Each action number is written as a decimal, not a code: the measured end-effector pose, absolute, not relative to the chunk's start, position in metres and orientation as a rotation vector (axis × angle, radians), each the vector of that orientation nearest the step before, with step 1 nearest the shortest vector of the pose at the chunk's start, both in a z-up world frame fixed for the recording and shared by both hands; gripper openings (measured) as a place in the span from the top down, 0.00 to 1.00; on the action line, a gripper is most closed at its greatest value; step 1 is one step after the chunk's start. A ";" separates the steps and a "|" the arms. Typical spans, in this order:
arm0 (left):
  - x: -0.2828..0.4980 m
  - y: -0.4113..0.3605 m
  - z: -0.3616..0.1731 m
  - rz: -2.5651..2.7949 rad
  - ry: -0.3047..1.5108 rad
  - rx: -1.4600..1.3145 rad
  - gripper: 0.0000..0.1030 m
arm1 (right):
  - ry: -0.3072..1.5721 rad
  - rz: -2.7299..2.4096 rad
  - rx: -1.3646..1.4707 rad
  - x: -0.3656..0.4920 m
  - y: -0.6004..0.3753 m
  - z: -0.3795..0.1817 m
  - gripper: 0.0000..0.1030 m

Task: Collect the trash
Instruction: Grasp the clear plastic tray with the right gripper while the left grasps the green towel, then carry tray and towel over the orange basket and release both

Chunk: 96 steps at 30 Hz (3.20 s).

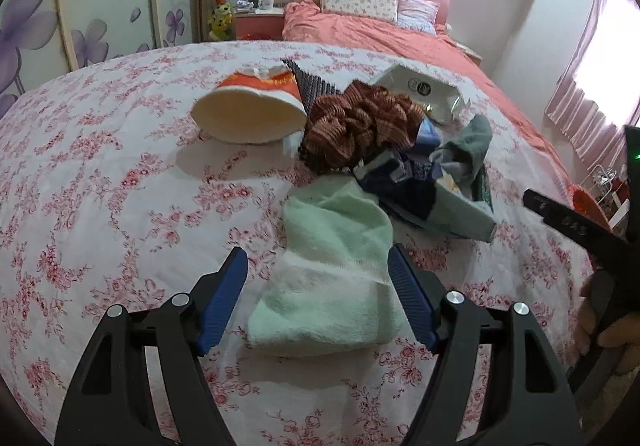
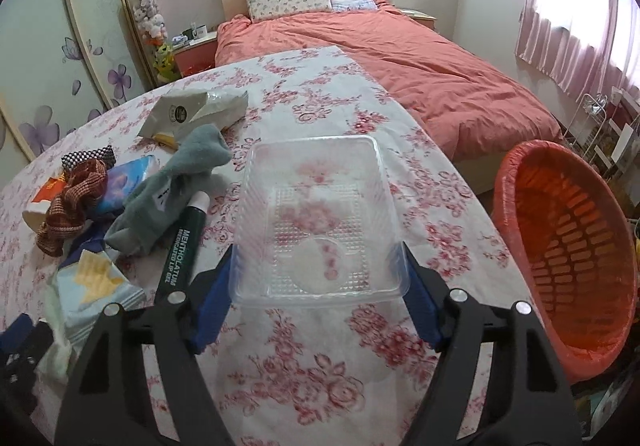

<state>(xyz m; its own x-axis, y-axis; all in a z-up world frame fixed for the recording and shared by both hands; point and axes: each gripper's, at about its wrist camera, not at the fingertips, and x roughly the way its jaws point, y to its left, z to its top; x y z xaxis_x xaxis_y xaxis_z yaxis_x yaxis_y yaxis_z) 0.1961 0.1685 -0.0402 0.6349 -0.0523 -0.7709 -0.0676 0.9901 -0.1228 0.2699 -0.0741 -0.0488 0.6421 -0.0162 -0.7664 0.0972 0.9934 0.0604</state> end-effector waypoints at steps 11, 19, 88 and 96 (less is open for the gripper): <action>0.196 0.161 -0.047 0.008 0.887 -0.128 0.53 | 0.866 -0.050 0.109 0.254 -0.079 -0.042 0.29; 0.189 0.153 -0.047 0.006 0.878 -0.117 0.72 | 0.864 -0.046 0.124 0.239 -0.085 -0.041 0.29; 0.229 -0.188 -0.002 -0.680 0.798 -0.004 0.88 | 0.666 -0.332 0.345 0.157 -0.358 -0.019 0.27; 0.233 -0.184 -0.010 -0.631 0.820 0.004 0.56 | 0.674 -0.346 0.378 0.157 -0.371 -0.029 0.20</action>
